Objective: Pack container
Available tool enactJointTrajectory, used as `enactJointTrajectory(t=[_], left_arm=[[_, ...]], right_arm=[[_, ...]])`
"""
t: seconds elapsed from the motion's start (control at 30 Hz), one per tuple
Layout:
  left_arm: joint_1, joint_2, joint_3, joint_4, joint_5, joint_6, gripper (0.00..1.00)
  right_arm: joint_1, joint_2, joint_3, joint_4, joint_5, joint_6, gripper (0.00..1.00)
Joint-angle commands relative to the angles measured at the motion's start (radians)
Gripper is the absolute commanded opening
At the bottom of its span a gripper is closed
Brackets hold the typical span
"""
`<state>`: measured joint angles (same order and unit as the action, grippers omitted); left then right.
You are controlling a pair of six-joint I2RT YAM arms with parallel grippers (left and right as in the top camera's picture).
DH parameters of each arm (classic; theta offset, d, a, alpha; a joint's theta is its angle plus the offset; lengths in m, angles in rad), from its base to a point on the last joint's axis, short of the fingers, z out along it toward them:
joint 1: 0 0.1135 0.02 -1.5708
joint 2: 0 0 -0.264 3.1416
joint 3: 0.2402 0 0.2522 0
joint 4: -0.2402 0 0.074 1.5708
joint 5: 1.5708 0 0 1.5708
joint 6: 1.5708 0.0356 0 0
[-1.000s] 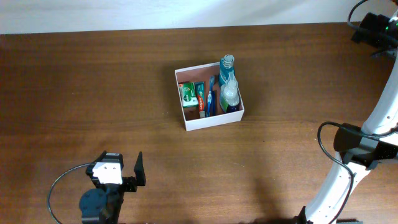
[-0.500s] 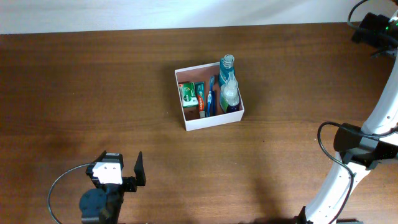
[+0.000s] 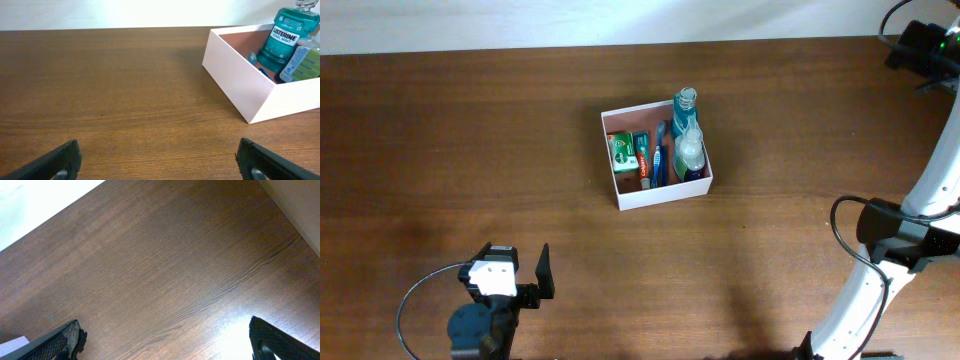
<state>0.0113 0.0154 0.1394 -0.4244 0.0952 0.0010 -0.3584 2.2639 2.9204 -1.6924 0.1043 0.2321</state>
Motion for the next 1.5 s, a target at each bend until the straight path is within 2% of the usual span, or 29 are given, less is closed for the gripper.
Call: enactJointTrajectory(t=[0.0,0.53,0.77,0.9,1.1,1.2,1.37,1.47], left_arm=[[-0.005,-0.01,-0.016,0.005,0.014,0.018,0.99],[-0.005,-0.01,-0.016,0.005,0.014,0.018,0.99],[-0.005,-0.01,-0.016,0.005,0.014,0.018,0.99],[-0.005,-0.01,-0.016,0.005,0.014,0.018,0.99],[-0.005,-0.01,-0.016,0.005,0.014,0.018,0.99],[-0.005,-0.01,-0.016,0.005,0.014,0.018,0.99],[-0.005,-0.01,-0.016,0.005,0.014,0.018,0.99],[-0.005,-0.01,-0.016,0.005,0.014,0.018,0.99]], right_arm=[[-0.003,0.016,-0.003,-0.006,-0.003,0.005,0.98],[-0.004,0.016,-0.003,-0.006,-0.002,0.005,0.98],[0.006,-0.092,-0.034,0.01,0.047,-0.095,0.98],[0.002,-0.263,-0.219,0.12,0.051,-0.105,0.98],[-0.001,-0.599,-0.684,0.386,0.039,-0.104,0.98],[0.009,-0.739,-0.845,0.419,-0.008,-0.1,0.98],[0.046,-0.897,-0.983,0.477,-0.042,-0.113,0.98],[0.075,-0.974,-1.049,0.569,-0.041,-0.208,0.98]])
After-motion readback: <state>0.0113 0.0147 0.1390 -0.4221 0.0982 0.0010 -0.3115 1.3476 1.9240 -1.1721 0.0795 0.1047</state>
